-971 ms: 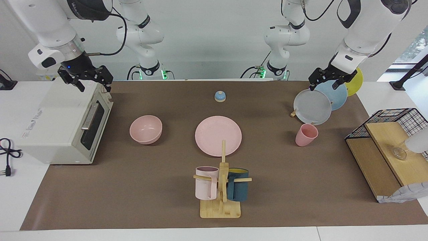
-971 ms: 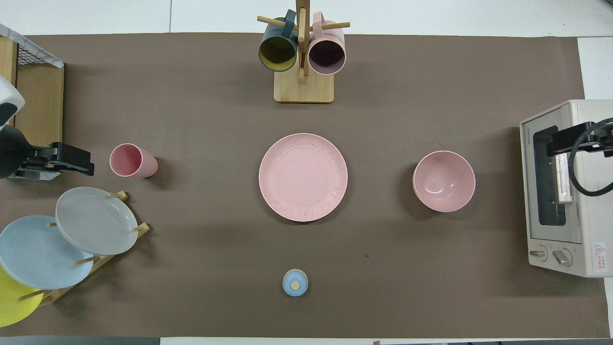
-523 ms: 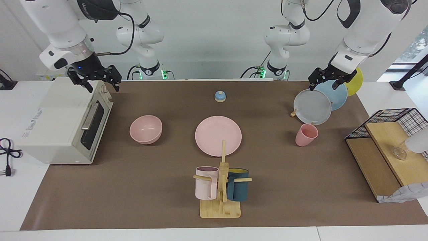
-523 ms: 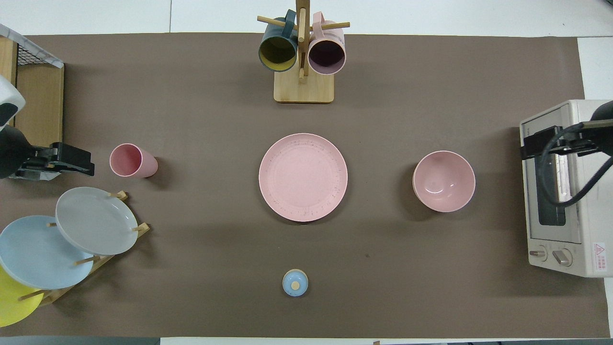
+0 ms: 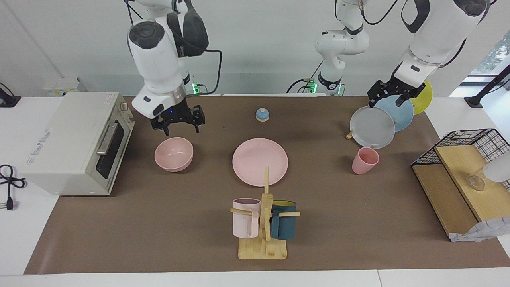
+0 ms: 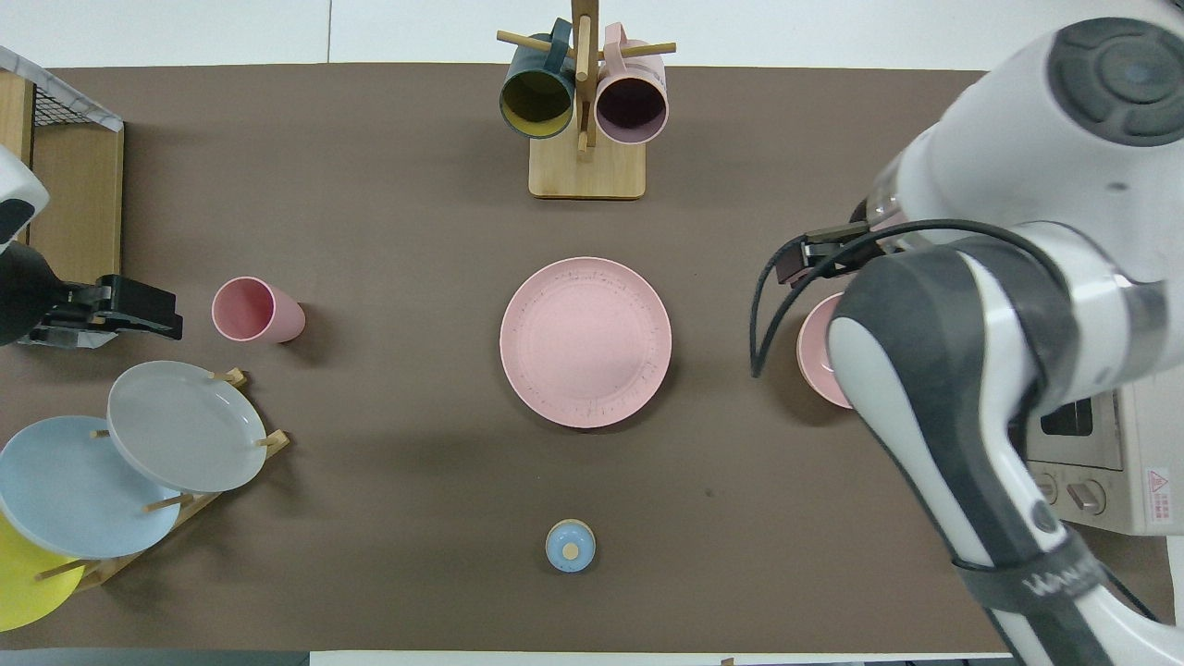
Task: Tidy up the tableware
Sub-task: 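Reach the right gripper to the pink bowl and grasp its rim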
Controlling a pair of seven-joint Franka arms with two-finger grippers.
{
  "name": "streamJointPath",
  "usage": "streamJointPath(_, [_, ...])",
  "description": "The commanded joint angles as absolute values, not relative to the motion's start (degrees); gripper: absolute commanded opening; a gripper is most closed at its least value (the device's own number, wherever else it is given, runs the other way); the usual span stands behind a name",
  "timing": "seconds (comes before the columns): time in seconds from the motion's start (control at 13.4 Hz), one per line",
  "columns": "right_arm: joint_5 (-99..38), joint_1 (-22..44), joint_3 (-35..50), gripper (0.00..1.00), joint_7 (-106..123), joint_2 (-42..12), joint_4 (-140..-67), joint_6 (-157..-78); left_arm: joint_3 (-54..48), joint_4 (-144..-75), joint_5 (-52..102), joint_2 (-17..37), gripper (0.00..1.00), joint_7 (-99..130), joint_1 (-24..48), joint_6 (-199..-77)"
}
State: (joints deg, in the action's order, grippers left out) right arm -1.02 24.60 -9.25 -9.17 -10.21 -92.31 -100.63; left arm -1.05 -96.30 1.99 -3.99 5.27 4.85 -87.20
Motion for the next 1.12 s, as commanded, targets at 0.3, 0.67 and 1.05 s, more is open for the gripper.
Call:
streamJointPath(0.3, [-1.14,24.61,-9.32,1.0,-10.46,-4.4,-119.25,-122.86,-1.14,-96.94,1.85,-5.01,1.0,4.83,4.57,-86.84])
streamJointPath(0.67, [-1.14,24.52,-9.32,0.85,-11.07,-5.01,-124.18,-126.12,-1.14,-96.94,1.85,-5.1,1.0,5.01,4.31,-86.84])
streamJointPath(1.05, [-0.71,24.08,-9.32,0.6,-10.72,-5.71,-126.03,-128.41,-1.14,-96.94,1.85,-5.1,1.0,4.92,4.31,-86.84])
